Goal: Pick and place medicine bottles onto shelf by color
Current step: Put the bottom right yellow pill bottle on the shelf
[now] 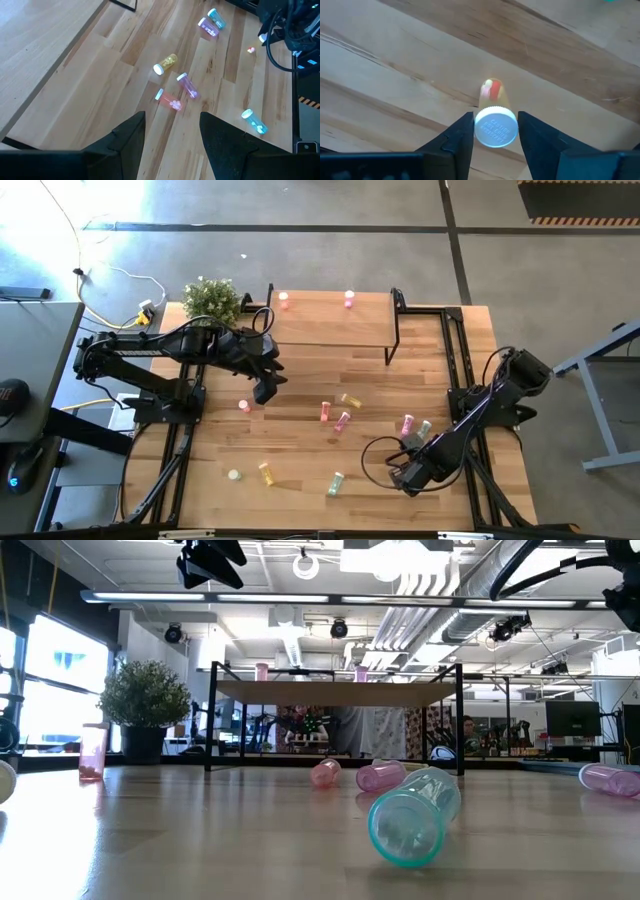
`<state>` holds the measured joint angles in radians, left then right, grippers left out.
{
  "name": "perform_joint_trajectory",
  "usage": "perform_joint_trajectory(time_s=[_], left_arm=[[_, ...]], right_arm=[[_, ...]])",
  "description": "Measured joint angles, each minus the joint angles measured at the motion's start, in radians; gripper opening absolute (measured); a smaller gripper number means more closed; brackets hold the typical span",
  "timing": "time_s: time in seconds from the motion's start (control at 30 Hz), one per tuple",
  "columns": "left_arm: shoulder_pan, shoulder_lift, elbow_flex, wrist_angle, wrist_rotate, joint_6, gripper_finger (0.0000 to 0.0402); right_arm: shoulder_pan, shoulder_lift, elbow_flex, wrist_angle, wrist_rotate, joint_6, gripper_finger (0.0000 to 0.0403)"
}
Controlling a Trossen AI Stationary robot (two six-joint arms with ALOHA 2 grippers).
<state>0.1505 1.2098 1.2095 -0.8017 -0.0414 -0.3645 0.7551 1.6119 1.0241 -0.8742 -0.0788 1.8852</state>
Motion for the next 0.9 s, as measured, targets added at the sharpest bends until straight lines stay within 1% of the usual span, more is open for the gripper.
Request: perform_joint_trajectory(time_s=[0.17,0.27,0.43,0.57,0.67,0.9], left_arm=[[0.0,0.0,0.0,0.0,0.0,0.0,0.0179],[0.0,0.0,0.0,0.0,0.0,0.0,0.0179],[0.001,0.0,0.0,0.0,0.0,0.001,0.0179],[0.007,0.0,0.0,0.0,0.001,0.019,0.0179],[0.026,0.0,0.0,0.0,0.004,0.022,0.0179],[0.098,0.0,0.0,0.0,0.008,0.104,0.0179]], right_arm=[[-0.002,0.0,0.0,0.001,-0.001,0.0,0.0112],[-0.002,-0.001,0.0,0.001,-0.002,0.0,0.0103],[-0.004,-0.002,0.011,0.003,-0.002,0.002,0.0105],[-0.023,-0.003,0.045,0.002,-0.002,-0.01,0.0105],[-0.051,-0.003,0.084,-0.003,0.012,-0.042,0.0105],[-0.151,-0.003,0.184,-0.009,0.07,-0.161,0.0105]])
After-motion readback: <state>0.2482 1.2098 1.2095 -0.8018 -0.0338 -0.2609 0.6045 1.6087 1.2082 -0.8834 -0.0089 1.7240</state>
